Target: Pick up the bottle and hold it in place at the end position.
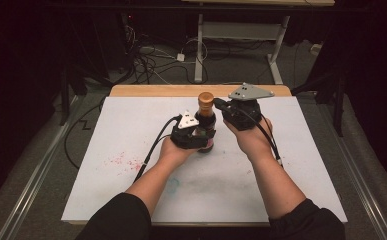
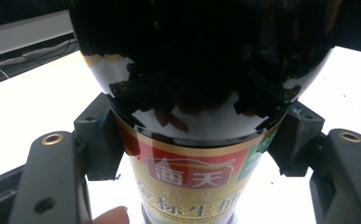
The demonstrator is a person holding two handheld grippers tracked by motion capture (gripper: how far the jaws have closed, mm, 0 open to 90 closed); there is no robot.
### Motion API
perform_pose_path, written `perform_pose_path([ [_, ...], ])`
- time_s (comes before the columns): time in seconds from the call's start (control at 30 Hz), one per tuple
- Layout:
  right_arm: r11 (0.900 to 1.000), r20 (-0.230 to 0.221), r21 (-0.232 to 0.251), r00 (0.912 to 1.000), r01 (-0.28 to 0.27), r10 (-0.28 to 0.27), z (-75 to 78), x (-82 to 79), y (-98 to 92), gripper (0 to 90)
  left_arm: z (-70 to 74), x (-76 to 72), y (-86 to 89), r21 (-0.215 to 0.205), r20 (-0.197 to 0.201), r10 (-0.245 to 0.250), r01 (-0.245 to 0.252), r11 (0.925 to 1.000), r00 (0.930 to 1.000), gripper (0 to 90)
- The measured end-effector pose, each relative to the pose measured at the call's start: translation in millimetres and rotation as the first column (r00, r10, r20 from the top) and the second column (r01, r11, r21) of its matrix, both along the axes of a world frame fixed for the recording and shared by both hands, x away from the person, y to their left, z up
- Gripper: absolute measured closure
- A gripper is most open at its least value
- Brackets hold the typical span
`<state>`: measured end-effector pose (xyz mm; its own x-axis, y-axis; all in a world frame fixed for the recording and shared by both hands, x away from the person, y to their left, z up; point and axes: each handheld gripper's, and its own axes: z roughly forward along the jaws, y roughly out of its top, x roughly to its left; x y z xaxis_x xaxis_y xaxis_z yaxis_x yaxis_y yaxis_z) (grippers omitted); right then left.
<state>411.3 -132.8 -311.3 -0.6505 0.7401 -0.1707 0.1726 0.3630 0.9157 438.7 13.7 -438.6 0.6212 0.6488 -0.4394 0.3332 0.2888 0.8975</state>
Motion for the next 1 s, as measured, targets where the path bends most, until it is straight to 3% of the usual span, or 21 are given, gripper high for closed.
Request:
perform_pose_path([
  [0.67, 1.000, 0.020, -0.024, 0.9997, 0.013, -0.012, 2.1, -2.2, 4.8, 90.0, -1.5, 0.6, 0.7, 0.018, 0.011, -0.005, 0.005, 0.9998, 0.9999, 29.8],
  [0.73, 0.996, 0.067, 0.086, 0.9977, -0.020, 0.014, 10.4, -6.2, 0.7, 90.0, -2.1, -0.5, -2.1, 0.015, 0.024, -0.008, 0.008, 0.9999, 0.9997, 29.6],
  [0.77, 0.992, 0.091, 0.118, 0.9954, -0.041, 0.030, 19.0, -10.0, 1.1, 90.0, -1.8, 0.3, -2.1, 0.007, 0.016, -0.002, 0.002, 1.0000, 0.9999, 29.4],
  [0.8, 0.995, 0.127, 0.097, 0.9915, -0.039, 0.027, 25.9, -13.8, 4.0, 90.0, -1.8, 1.3, -0.5, -0.004, 0.008, 0.000, 0.000, 1.0000, 1.0000, 29.2],
  [0.83, 0.996, 0.136, 0.082, 0.9904, -0.037, 0.026, 29.7, -15.1, 5.9, 90.0, -2.3, 0.9, 0.3, -0.006, 0.012, -0.005, 0.005, 1.0000, 0.9999, 29.1],
  [1.0, 0.996, 0.092, 0.084, 0.9956, -0.020, 0.012, 18.7, -9.7, -0.5, 90.0, -2.9, -0.3, 0.5, 0.000, 0.020, -0.008, 0.008, 1.0000, 0.9998, 28.8],
])
